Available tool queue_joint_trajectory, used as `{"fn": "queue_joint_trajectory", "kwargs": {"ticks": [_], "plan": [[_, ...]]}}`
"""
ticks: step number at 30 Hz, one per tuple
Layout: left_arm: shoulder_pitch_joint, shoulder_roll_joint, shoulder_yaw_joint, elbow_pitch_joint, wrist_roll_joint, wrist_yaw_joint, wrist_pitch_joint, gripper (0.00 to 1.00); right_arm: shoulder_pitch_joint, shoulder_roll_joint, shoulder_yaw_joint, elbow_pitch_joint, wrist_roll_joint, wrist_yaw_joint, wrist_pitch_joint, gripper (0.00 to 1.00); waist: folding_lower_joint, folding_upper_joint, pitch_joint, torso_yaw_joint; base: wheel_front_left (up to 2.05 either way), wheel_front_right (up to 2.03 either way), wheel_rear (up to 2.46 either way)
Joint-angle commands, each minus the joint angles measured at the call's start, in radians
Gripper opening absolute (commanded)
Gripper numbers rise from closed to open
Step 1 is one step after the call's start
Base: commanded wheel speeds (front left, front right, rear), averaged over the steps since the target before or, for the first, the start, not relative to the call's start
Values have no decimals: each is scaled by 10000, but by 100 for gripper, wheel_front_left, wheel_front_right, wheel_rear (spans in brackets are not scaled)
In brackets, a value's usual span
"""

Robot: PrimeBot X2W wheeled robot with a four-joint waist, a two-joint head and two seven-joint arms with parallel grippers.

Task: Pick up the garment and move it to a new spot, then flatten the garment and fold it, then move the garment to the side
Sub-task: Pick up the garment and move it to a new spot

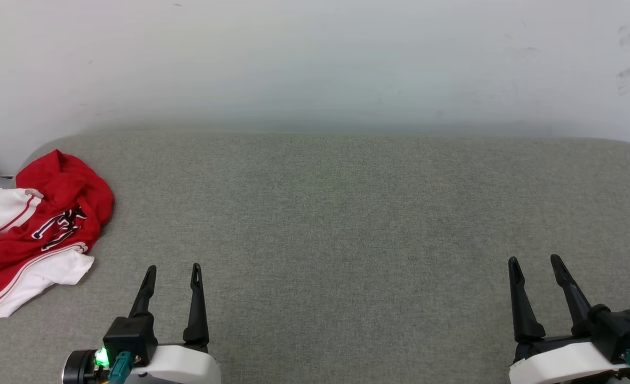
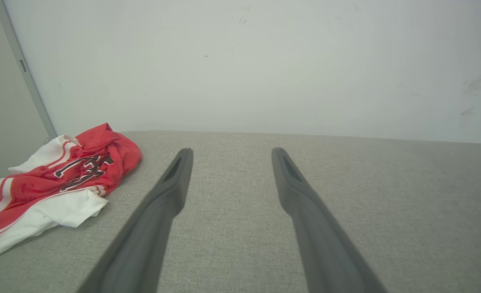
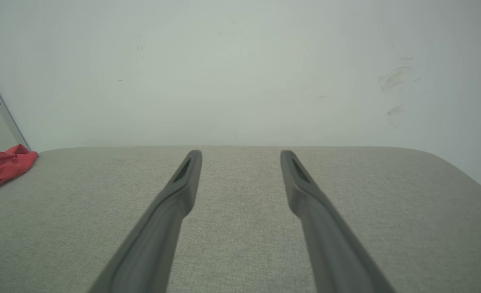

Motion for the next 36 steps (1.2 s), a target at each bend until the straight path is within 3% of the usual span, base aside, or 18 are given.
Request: {"fn": "queue_joint_trajectory", "kwargs": {"ticks": [1,10,17,36], "plan": [[17,-17,-17,19,-69,-8,-52,100,37,31,-8,7,35,-7,-21,100,0,0,2,4,0,0,0],[8,-17,-40,26,-110,51,-52,100,74,31,-9,17,69,-7,-21,100,0,0,9,102,0,0,0],[-140,-17,6,23,-86,41,-43,100,103,31,-27,-41,139,-7,-21,100,0,0,52,726,0,0,0],[-132,-16,363,66,56,-45,-41,100,190,29,4,-124,271,-7,-21,100,0,0,42,3431,0,0,0]]}}
